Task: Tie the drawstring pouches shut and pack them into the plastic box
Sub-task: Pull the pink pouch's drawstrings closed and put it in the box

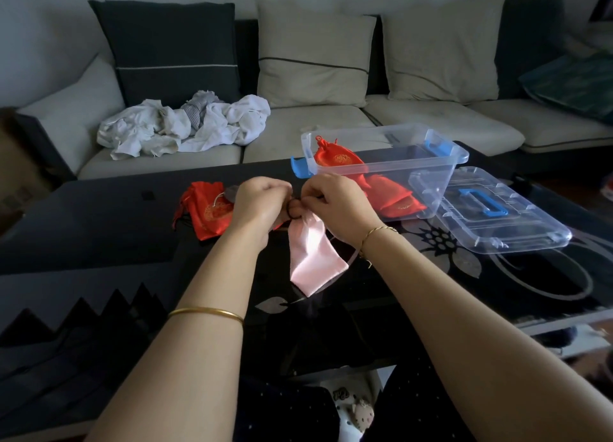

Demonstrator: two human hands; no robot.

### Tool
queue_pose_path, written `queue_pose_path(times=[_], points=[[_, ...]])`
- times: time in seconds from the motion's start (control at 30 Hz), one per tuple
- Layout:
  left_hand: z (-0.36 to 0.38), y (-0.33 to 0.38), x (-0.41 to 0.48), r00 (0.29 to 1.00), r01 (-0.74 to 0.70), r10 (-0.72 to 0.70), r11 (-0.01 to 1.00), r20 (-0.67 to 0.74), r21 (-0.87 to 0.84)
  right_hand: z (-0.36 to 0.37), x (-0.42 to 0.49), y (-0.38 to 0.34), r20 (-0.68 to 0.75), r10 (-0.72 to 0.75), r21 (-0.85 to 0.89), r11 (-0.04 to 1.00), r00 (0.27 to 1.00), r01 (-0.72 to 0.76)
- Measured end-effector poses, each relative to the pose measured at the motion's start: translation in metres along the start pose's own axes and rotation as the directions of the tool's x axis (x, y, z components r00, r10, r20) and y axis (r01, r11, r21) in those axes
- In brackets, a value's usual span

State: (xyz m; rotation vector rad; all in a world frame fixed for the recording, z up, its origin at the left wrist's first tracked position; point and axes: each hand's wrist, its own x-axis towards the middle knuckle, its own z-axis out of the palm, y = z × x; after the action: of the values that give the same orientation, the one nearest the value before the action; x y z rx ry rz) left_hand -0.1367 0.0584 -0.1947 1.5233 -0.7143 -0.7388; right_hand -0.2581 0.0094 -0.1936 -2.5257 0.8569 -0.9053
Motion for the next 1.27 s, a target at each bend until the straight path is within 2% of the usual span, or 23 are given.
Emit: queue_pose_path(times=[0.1, 0.2, 0.27, 0.37, 0.43, 0.63, 0.7, 0.73, 0.8, 0.87, 0.9, 0.93, 1.0, 1.13, 1.27], points=[[-0.006, 0.001, 0.001, 0.995, -0.086, 0.089, 0.993, -0.042, 0.084, -0.001, 0.001, 0.007, 0.014, 0.168, 0.194, 0.967, 0.986, -0.167], [-0.007, 0.004, -0.006, 0.964, -0.254, 0.265, 0.948, -0.033, 0.193, -0.004, 0.000, 0.014, 0.047, 0.288, 0.341, 0.895, 0.957, -0.286], [-0.002, 0.007, -0.013, 0.916, -0.393, 0.398, 0.855, 0.055, 0.338, -0.003, 0.000, 0.015, 0.068, 0.323, 0.401, 0.858, 0.944, -0.322], [0.004, 0.005, -0.015, 0.842, -0.504, 0.524, 0.682, 0.128, 0.530, -0.001, 0.000, 0.013, 0.086, 0.345, 0.503, 0.795, 0.935, -0.339], [0.005, 0.004, -0.015, 0.825, -0.511, 0.552, 0.634, 0.124, 0.580, -0.001, 0.001, 0.012, 0.108, 0.355, 0.567, 0.745, 0.929, -0.351], [0.007, 0.001, -0.010, 0.842, -0.503, 0.513, 0.630, 0.170, 0.591, -0.005, -0.002, 0.012, 0.222, 0.364, 0.739, 0.542, 0.905, -0.399], [0.007, 0.000, -0.008, 0.851, -0.491, 0.495, 0.636, 0.173, 0.595, -0.006, -0.003, 0.011, 0.248, 0.345, 0.756, 0.516, 0.905, -0.403], [0.007, -0.001, -0.009, 0.859, -0.478, 0.485, 0.646, 0.164, 0.596, -0.006, -0.003, 0.011, 0.241, 0.340, 0.742, 0.540, 0.909, -0.398], [0.008, -0.001, -0.011, 0.888, -0.432, 0.440, 0.692, 0.137, 0.579, -0.005, -0.002, 0.010, 0.169, 0.319, 0.629, 0.693, 0.933, -0.351], [0.010, 0.002, -0.013, 0.945, -0.318, 0.313, 0.810, 0.095, 0.494, -0.003, 0.000, 0.011, 0.068, 0.279, 0.416, 0.865, 0.958, -0.281], [0.010, 0.004, -0.013, 0.975, -0.221, 0.214, 0.881, 0.063, 0.418, -0.002, 0.001, 0.012, 0.028, 0.263, 0.322, 0.911, 0.964, -0.258], [0.010, 0.007, -0.013, 0.994, -0.110, 0.107, 0.938, 0.028, 0.329, -0.002, 0.001, 0.013, -0.001, 0.251, 0.260, 0.935, 0.968, -0.242], [0.009, 0.013, -0.013, 0.999, 0.049, -0.049, 0.984, -0.001, 0.174, -0.001, 0.001, 0.017, -0.033, 0.243, 0.211, 0.950, 0.969, -0.231], [0.004, 0.017, -0.012, 0.993, 0.114, -0.114, 0.993, 0.009, 0.026, 0.000, 0.001, 0.020, -0.071, 0.262, 0.208, 0.948, 0.963, -0.242], [0.000, 0.019, -0.014, 0.991, 0.133, -0.133, 0.991, 0.022, -0.004, -0.002, 0.001, 0.022, -0.071, 0.251, 0.217, 0.948, 0.965, -0.231]])
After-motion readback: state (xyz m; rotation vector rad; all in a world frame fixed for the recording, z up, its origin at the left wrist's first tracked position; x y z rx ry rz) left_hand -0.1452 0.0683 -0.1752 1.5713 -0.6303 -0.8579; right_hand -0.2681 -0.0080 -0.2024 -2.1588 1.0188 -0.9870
